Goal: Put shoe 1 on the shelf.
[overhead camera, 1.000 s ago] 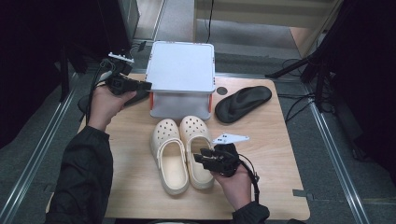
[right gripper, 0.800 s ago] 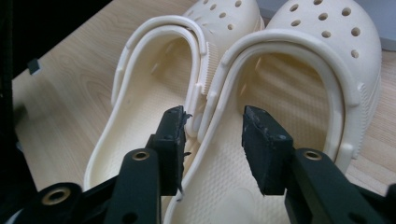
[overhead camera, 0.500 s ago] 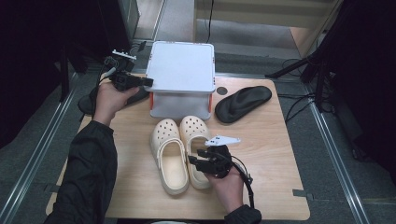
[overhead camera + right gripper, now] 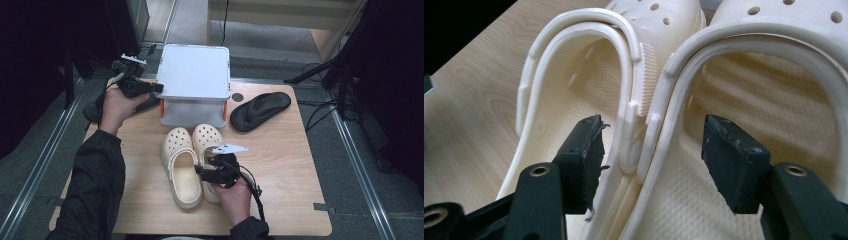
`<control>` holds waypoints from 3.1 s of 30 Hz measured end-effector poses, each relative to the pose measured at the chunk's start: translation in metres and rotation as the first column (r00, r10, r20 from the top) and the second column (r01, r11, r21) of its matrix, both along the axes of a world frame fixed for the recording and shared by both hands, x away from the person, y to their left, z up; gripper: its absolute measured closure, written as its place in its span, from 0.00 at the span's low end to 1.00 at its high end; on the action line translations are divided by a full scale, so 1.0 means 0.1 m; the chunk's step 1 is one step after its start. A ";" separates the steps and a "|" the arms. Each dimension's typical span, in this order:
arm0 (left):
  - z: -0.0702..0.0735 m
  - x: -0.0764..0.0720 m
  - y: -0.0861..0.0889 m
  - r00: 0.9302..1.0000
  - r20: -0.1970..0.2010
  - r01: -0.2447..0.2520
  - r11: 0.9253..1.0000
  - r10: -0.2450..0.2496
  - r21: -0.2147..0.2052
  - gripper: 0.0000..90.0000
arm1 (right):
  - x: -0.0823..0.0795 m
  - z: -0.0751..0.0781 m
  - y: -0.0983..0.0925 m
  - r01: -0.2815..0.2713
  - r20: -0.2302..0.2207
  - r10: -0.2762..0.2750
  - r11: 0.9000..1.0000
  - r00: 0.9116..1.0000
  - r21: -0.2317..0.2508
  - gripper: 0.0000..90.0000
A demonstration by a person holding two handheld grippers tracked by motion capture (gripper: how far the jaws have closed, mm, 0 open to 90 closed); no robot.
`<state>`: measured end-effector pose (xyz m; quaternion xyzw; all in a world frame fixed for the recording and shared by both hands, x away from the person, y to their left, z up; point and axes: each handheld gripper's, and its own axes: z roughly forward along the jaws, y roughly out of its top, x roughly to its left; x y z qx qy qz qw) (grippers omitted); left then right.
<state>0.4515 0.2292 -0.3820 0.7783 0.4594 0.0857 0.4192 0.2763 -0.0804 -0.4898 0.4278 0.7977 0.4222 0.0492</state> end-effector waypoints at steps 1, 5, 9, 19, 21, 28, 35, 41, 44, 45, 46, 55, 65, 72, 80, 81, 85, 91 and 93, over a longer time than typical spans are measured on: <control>0.00 0.00 0.00 1.000 -0.001 0.000 1.000 0.000 -0.001 1.00 | 0.01 -0.01 0.01 0.004 -0.002 -0.004 1.000 1.000 -0.002 0.47; 0.00 0.00 0.00 1.000 -0.002 0.000 1.000 0.000 -0.004 1.00 | 0.06 -0.03 0.05 0.024 -0.014 -0.024 1.000 1.000 0.000 0.46; -0.01 0.00 0.00 1.000 0.001 0.001 1.000 -0.001 -0.008 1.00 | 0.12 -0.08 0.13 0.036 -0.030 -0.036 0.999 0.999 0.005 0.47; -0.01 0.00 -0.01 1.000 0.007 -0.003 1.000 0.003 -0.007 0.99 | 0.19 -0.11 0.28 0.069 -0.018 -0.069 0.997 0.997 -0.029 0.57; -0.01 0.00 0.00 1.000 0.001 0.001 1.000 -0.001 -0.009 0.99 | 0.20 -0.12 0.28 0.079 -0.025 -0.080 0.997 0.997 -0.020 0.59; -0.01 0.00 0.00 1.000 0.002 -0.001 1.000 0.001 -0.015 0.99 | 0.18 -0.11 0.27 0.116 -0.026 -0.116 0.993 0.993 -0.009 0.68; -0.01 0.00 0.00 1.000 0.001 0.001 1.000 -0.001 -0.016 0.99 | 0.20 -0.10 0.25 0.116 -0.021 -0.116 0.993 0.993 -0.009 0.72; -0.01 -0.01 -0.01 1.000 0.008 -0.002 1.000 0.002 -0.002 0.98 | 0.21 -0.08 0.21 0.115 -0.012 -0.116 0.993 0.993 -0.019 0.74; -0.01 -0.02 -0.02 1.000 0.009 -0.006 1.000 0.006 0.003 0.98 | 0.23 -0.07 0.18 0.110 -0.015 -0.110 0.994 0.994 -0.006 0.74; -0.01 -0.02 -0.02 1.000 0.009 -0.006 1.000 0.006 0.003 0.98 | 0.23 -0.06 0.17 0.110 -0.018 -0.110 0.994 0.994 -0.003 0.74; -0.01 -0.02 -0.02 1.000 0.016 -0.005 1.000 0.005 0.006 0.98 | 0.23 -0.06 0.17 0.110 -0.018 -0.110 0.994 0.994 -0.003 0.74; -0.01 -0.02 -0.02 1.000 0.011 -0.009 1.000 0.009 -0.003 0.99 | 0.33 0.10 0.15 0.103 -0.019 -0.103 0.995 0.995 0.012 0.74; -0.01 -0.02 -0.01 1.000 0.014 -0.005 1.000 0.005 -0.003 0.99 | 0.60 0.24 0.23 0.103 0.014 -0.103 0.994 0.995 -0.022 0.74; -0.02 -0.02 -0.01 1.000 0.014 -0.004 1.000 0.004 -0.006 0.99 | 0.88 0.27 0.30 0.129 0.023 -0.128 0.991 0.992 -0.037 0.74; -0.02 -0.01 0.00 1.000 0.013 0.002 1.000 -0.002 -0.014 0.99 | 1.17 0.20 0.40 0.174 0.029 -0.173 0.984 0.984 -0.047 0.74; -0.02 -0.01 0.01 1.000 0.012 0.002 1.000 -0.001 -0.018 0.99 | 1.19 0.19 0.41 0.182 0.025 -0.181 0.982 0.983 -0.046 0.74; -0.02 -0.01 0.01 1.000 0.010 0.002 1.000 -0.002 -0.018 0.99 | 1.30 0.17 0.46 0.201 0.031 -0.199 0.978 0.980 -0.064 0.74; -0.03 -0.01 0.01 1.000 0.007 0.003 1.000 -0.003 -0.024 0.99 | 1.44 0.16 0.51 0.236 0.045 -0.234 0.969 0.971 -0.073 0.74; -0.03 0.00 0.02 1.000 0.004 0.005 1.000 -0.005 -0.028 0.99 | 1.46 0.16 0.52 0.242 0.051 -0.238 0.967 0.970 -0.083 0.74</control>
